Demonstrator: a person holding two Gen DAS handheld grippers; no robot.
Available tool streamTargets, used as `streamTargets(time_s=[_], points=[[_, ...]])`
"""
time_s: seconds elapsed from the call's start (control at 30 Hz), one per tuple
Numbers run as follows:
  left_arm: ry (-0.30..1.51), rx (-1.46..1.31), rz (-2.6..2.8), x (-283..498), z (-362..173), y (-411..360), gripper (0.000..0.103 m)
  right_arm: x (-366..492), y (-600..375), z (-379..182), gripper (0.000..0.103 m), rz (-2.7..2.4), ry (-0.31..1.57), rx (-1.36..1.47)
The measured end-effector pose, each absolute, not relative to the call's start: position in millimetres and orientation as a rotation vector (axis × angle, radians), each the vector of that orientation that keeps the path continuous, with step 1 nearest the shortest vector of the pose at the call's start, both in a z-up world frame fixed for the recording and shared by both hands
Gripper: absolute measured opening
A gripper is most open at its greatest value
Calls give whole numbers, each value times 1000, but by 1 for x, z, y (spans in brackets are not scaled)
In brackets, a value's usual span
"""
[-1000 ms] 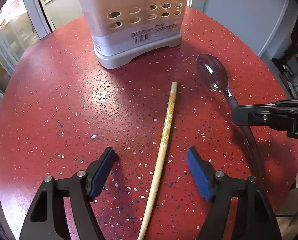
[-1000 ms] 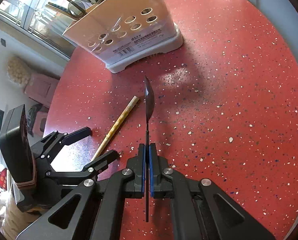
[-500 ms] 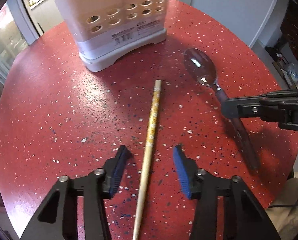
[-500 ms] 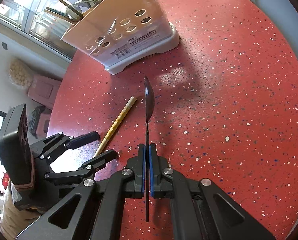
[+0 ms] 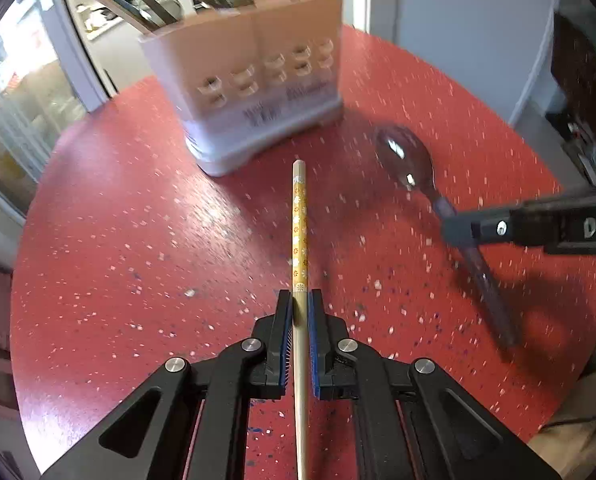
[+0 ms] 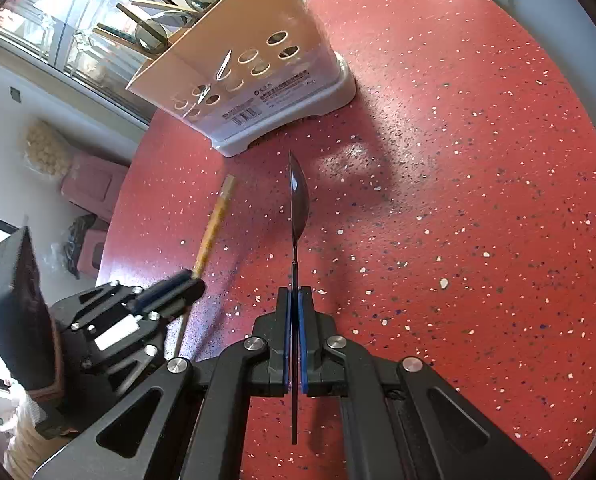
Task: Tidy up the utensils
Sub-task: 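Close the left tool on the plain wooden chopstick, then lift and carry the chopstick and spoon over the beige caddy with both tools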
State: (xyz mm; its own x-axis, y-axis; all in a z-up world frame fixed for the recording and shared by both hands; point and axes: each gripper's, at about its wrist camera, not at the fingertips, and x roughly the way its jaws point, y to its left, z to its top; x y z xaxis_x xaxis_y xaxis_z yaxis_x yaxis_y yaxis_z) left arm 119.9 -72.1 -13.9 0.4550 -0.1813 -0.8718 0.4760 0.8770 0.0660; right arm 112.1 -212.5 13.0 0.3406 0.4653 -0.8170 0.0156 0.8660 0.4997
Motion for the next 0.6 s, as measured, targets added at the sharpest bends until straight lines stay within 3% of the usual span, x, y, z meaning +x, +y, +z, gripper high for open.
streamTargets(time_s=[0.6], points=[[784, 174, -334, 108, 54, -65, 36, 107, -231, 60, 4, 365, 1024, 417]])
